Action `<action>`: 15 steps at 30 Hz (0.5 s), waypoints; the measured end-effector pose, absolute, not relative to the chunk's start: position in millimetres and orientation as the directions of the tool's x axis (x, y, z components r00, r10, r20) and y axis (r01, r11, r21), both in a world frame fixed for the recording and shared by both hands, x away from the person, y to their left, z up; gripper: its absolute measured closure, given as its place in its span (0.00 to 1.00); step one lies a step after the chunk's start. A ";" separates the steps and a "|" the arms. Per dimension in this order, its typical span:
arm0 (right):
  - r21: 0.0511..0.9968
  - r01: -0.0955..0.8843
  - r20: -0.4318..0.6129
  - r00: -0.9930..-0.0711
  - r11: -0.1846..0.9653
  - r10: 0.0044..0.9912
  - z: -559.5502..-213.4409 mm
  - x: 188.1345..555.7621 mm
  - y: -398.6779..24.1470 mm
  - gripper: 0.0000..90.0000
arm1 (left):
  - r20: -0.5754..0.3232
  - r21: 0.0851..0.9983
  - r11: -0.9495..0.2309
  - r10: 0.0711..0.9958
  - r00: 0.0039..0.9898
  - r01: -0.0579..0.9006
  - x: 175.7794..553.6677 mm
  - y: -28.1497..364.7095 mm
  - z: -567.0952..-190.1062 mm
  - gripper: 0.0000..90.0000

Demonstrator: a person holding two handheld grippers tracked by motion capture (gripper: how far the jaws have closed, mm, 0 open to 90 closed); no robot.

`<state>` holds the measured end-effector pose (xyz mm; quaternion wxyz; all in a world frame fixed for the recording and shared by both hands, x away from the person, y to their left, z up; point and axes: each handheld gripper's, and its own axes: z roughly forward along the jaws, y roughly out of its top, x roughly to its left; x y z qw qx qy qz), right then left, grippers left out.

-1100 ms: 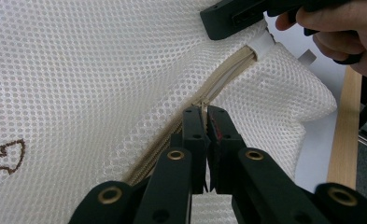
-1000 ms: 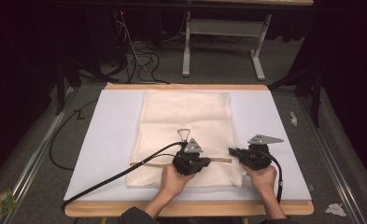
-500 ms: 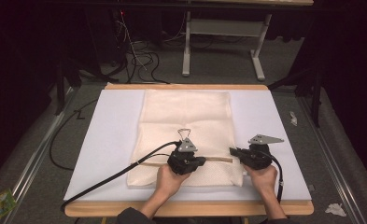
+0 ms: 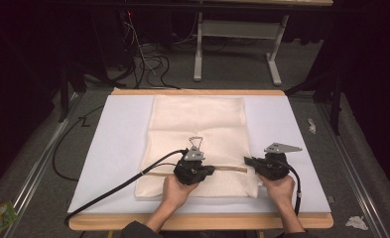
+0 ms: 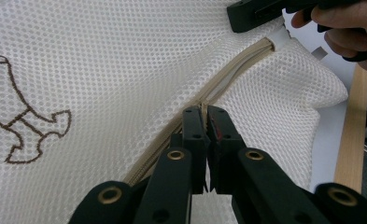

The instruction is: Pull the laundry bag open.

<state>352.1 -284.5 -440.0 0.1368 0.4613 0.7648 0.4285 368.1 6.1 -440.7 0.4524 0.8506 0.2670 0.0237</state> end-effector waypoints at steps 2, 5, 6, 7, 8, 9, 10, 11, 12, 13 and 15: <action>0.782 0.588 0.184 -0.536 0.208 0.824 -440.1 352.1 -284.6 0.98 | -0.202 0.782 -0.447 0.477 0.856 0.434 367.9 7.1 -440.7 0.97; 0.781 0.589 0.185 -0.535 0.207 0.824 -440.2 352.2 -284.6 0.98 | -0.203 0.784 -0.442 0.480 0.853 0.436 368.1 10.9 -441.0 0.97; 0.782 0.588 0.183 -0.536 0.209 0.824 -440.4 352.3 -284.3 0.98 | -0.203 0.785 -0.440 0.483 0.852 0.436 367.9 12.3 -441.2 0.97; 0.780 0.590 0.183 -0.534 0.210 0.825 -440.3 352.2 -284.1 0.98 | -0.203 0.785 -0.440 0.483 0.852 0.436 367.9 12.3 -441.2 0.97; 0.780 0.591 0.186 -0.534 0.206 0.825 -440.5 352.3 -284.0 0.98 | -0.205 0.786 -0.437 0.483 0.851 0.438 367.9 13.7 -441.1 0.97; 0.780 0.591 0.186 -0.534 0.206 0.825 -440.5 352.3 -284.0 0.98 | -0.205 0.786 -0.437 0.483 0.851 0.438 367.9 13.7 -441.1 0.97; 0.780 0.590 0.182 -0.533 0.209 0.826 -440.4 352.1 -283.8 0.98 | -0.204 0.786 -0.437 0.484 0.851 0.437 367.6 14.4 -440.9 0.97; 0.780 0.590 0.182 -0.533 0.209 0.826 -440.4 352.1 -283.8 0.98 | -0.204 0.786 -0.437 0.484 0.851 0.437 367.6 14.4 -440.9 0.97; 0.780 0.590 0.183 -0.534 0.209 0.825 -440.4 352.0 -283.9 0.98 | -0.205 0.786 -0.436 0.485 0.850 0.438 367.6 15.3 -440.9 0.97; 0.780 0.590 0.183 -0.534 0.209 0.825 -440.4 352.0 -283.9 0.98 | -0.205 0.786 -0.436 0.485 0.850 0.438 367.6 15.3 -440.9 0.97; 0.777 0.594 0.185 -0.531 0.208 0.827 -440.4 351.9 -284.1 0.98 | -0.207 0.787 -0.433 0.487 0.849 0.440 367.8 17.1 -441.1 0.97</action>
